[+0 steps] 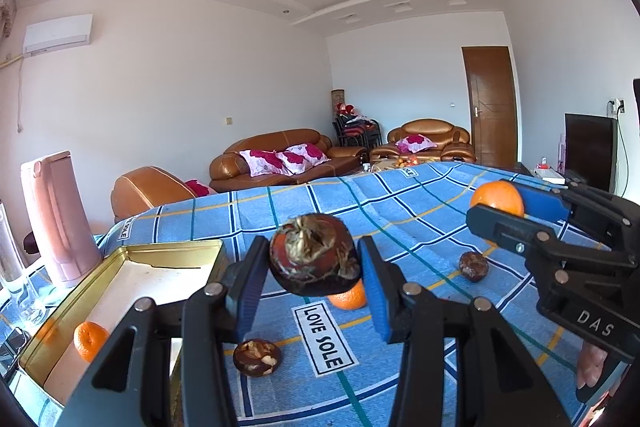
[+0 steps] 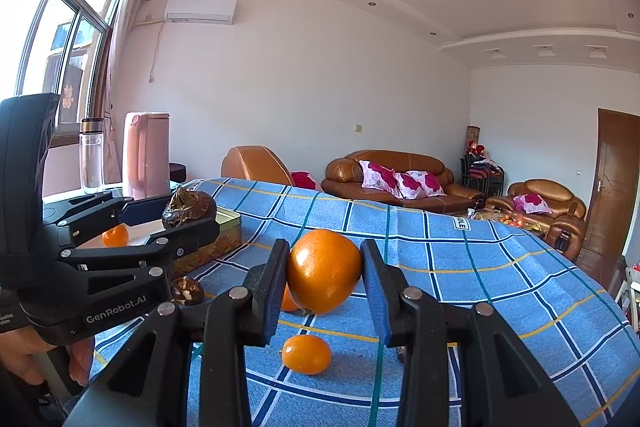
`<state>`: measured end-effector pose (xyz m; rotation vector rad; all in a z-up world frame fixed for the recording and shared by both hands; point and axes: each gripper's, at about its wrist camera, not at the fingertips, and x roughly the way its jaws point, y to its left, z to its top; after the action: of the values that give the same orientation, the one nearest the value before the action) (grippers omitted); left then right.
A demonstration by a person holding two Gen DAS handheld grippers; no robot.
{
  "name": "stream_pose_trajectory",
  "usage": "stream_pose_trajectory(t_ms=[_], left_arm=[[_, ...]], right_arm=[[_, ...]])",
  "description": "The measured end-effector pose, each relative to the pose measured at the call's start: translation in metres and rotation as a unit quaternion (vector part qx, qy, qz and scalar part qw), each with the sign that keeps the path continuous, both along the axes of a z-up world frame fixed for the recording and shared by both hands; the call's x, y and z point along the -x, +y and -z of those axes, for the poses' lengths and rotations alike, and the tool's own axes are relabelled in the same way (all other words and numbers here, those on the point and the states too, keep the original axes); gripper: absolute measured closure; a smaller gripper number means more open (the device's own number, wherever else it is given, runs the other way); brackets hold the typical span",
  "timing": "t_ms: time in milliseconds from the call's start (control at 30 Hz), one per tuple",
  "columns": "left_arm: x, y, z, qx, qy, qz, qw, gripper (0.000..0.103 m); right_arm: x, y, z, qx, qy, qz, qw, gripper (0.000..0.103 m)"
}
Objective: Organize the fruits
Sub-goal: 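Lift the mangosteen with left tool while right tool lifts the orange, then carry the mangosteen in left tool over the tin tray while right tool brings the orange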
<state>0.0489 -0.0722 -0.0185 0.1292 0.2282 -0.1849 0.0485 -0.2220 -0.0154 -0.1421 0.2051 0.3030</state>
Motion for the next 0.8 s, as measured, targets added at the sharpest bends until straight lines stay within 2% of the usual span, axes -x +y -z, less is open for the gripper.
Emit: stream_pose_trajectory(t_ms=[800], left_arm=[[0.002, 0.041, -0.005, 0.008, 0.010, -0.041, 0.9991, 0.056]], right_arm=[[-0.015, 0.051, -0.002, 0.021, 0.020, -0.055, 0.998, 0.065]])
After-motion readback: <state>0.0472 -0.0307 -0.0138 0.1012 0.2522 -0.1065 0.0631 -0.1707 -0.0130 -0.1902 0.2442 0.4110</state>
